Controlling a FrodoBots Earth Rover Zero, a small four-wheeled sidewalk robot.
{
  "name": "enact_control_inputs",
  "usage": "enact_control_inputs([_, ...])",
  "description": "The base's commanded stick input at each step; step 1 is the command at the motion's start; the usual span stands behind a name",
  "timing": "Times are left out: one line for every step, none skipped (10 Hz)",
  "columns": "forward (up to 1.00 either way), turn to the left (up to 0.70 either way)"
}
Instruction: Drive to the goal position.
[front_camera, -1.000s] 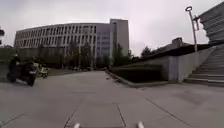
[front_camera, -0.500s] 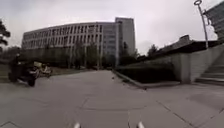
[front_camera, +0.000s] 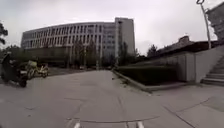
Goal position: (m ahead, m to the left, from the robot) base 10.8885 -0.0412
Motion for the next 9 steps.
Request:
enact_control_inputs([0.70,0.00])
enact_control_inputs([0.70,0.00])
enact_control_inputs([0.70,0.00])
enact_control_inputs([0.70,0.00])
enact_control_inputs([0.70,0.00])
enact_control_inputs([0.70,0.00])
enact_control_inputs([0.70,0.00])
enact_control_inputs([0.70,0.00])
enact_control_inputs([0.70,0.00])
